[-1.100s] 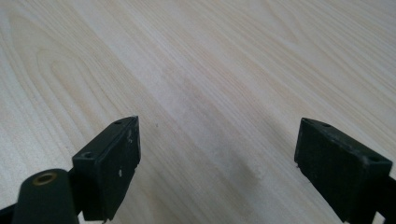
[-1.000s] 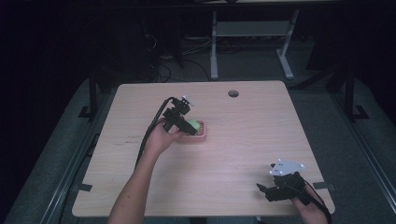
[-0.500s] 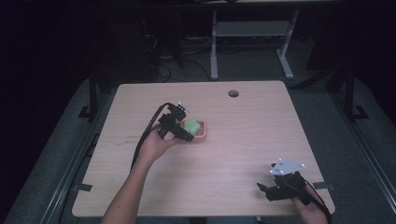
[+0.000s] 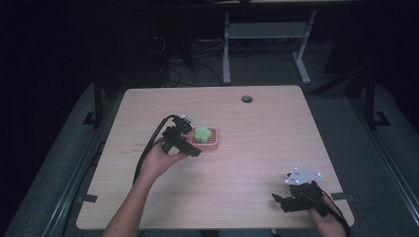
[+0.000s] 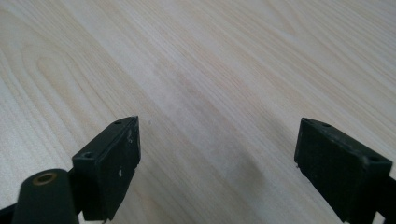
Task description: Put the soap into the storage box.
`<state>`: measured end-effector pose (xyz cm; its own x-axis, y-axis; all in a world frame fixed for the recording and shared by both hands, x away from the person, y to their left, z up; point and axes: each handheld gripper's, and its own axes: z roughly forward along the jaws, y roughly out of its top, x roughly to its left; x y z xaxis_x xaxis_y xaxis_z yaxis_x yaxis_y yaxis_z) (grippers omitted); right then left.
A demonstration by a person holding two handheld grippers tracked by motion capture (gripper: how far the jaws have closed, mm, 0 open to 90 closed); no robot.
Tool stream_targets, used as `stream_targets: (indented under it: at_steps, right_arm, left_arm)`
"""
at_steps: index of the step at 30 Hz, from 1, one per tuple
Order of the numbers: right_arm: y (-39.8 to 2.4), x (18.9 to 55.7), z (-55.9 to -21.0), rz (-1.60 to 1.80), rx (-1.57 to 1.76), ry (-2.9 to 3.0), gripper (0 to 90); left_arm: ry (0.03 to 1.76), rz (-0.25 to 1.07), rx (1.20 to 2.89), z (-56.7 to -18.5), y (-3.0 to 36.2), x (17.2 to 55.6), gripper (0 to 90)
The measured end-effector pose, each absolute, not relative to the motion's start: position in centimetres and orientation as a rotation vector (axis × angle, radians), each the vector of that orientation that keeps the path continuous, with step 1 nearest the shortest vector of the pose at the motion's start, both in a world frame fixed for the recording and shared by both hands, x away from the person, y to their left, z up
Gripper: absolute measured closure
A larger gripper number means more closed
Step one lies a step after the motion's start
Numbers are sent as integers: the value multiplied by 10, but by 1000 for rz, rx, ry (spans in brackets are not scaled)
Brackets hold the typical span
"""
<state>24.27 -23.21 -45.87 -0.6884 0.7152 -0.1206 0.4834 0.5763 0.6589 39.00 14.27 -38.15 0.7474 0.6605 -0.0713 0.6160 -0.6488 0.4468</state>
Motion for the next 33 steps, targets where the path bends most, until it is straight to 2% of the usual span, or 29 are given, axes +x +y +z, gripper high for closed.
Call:
stream_targets:
  at_steps: [33]
  right_arm:
    - [-234, 243, -459, 854, 985, 2425, 138]
  left_arm:
    - [958, 126, 2484, -390, 172, 347, 220]
